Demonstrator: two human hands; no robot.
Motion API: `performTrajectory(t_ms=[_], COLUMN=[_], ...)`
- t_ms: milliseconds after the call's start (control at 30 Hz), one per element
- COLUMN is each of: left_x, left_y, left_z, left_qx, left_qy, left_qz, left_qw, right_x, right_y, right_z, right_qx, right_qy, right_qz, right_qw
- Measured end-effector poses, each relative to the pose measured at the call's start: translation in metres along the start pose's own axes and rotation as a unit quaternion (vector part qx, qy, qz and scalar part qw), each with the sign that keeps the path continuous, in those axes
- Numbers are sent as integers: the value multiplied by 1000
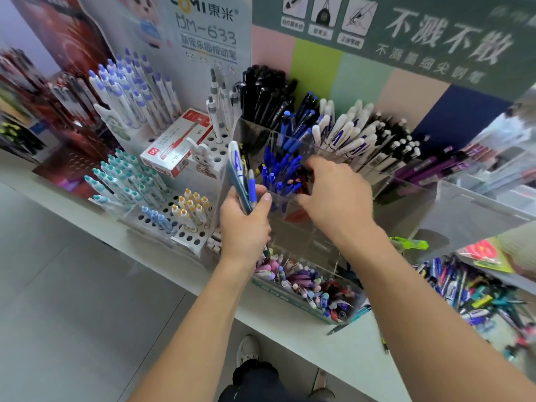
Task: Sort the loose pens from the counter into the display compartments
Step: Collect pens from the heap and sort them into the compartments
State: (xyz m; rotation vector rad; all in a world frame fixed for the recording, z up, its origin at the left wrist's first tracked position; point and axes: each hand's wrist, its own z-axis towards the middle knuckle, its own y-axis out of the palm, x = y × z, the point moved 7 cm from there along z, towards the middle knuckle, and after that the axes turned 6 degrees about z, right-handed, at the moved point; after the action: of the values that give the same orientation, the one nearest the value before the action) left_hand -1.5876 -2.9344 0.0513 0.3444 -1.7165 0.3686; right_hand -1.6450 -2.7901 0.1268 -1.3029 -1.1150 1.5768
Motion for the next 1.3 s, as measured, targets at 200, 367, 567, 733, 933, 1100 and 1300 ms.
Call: performTrajectory(t_ms=[200, 367, 567, 733, 933, 1100, 1300], left_x=[8, 11, 4, -4, -11, -14, -4], left_y=[18, 9, 2, -3, -10, -9, 6], left_z=[8, 22, 28, 21, 7, -18, -61], left_qx=[-3, 57, 47, 21, -98, -218, -360], left_qy=[83, 100, 90, 51, -79, -177, -149], left_qz=[104, 133, 133, 90, -103, -239, -209], left_qw=[991, 984, 986, 994, 987, 930, 897], right_x=[-9, 7, 14, -4, -28, -16, 3], right_y=[7, -8, -16, -3, -3, -22, -38], right_z=[9, -1, -7, 0, 4, -7, -57], right_qx=[26, 53, 12, -59, -105, -92, -70], right_qy=[-23, -10, 0, -7, -106, -115, -26], right_qz=[-7, 45, 6, -86, 9, 83, 361], right_qw=[999, 998, 1000, 994, 989, 986, 929])
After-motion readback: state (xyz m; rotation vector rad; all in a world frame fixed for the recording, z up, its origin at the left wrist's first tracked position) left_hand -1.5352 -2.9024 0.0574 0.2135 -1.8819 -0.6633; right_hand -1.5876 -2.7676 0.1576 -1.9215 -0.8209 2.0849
